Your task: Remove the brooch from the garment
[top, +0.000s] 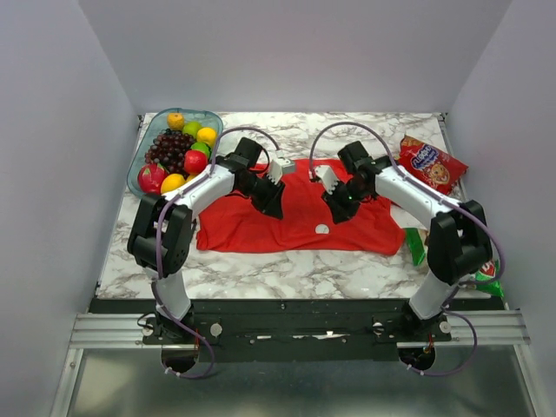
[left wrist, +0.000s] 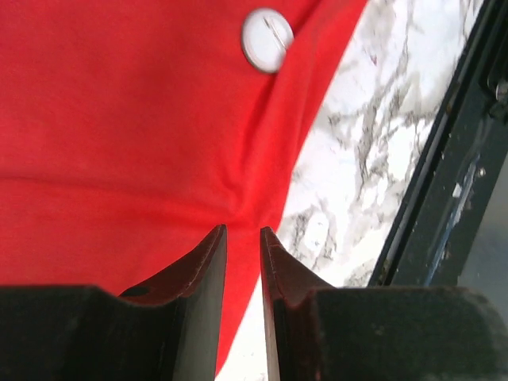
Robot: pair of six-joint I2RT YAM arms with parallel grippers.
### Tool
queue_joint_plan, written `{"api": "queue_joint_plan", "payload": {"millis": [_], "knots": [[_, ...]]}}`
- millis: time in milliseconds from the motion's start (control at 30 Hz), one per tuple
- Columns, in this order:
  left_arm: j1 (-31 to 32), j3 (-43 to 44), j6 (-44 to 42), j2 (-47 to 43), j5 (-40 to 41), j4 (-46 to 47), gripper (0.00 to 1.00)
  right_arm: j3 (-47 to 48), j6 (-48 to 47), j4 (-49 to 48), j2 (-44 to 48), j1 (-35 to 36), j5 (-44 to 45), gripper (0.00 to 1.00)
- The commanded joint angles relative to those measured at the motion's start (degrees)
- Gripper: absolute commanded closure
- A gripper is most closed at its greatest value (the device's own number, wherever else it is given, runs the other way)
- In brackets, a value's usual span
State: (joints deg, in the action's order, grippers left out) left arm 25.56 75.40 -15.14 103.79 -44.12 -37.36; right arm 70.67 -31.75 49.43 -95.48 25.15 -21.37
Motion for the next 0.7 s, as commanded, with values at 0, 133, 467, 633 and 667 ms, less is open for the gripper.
{"api": "queue_joint_plan", "payload": {"millis": [0, 133, 467, 633, 667], "knots": [[-1.8, 2.4, 4.5, 1.4, 2.1, 2.1, 0.68, 7.4, -1.6, -1.5, -9.4, 0.0, -6.3, 0.75], [-3.7, 2.6, 4.9, -0.2, 2.3, 1.2, 0.68, 11.0, -4.9, 1.5, -14.6, 0.1, -7.5, 0.69], [-11.5, -0.6, 5.5, -4.4, 2.6, 0.4, 0.68, 9.0, -9.6, 5.2, -14.0, 0.2, -10.5, 0.64], [-12.1, -0.4, 5.4, -4.9, 2.9, 0.3, 0.68, 11.6, -12.4, 10.4, -17.2, 0.3, -11.4, 0.64], [-12.1, -0.4, 5.6, -4.8, 2.8, 0.3, 0.67, 11.9, -12.5, 10.9, -17.5, 0.4, -11.3, 0.65]]}}
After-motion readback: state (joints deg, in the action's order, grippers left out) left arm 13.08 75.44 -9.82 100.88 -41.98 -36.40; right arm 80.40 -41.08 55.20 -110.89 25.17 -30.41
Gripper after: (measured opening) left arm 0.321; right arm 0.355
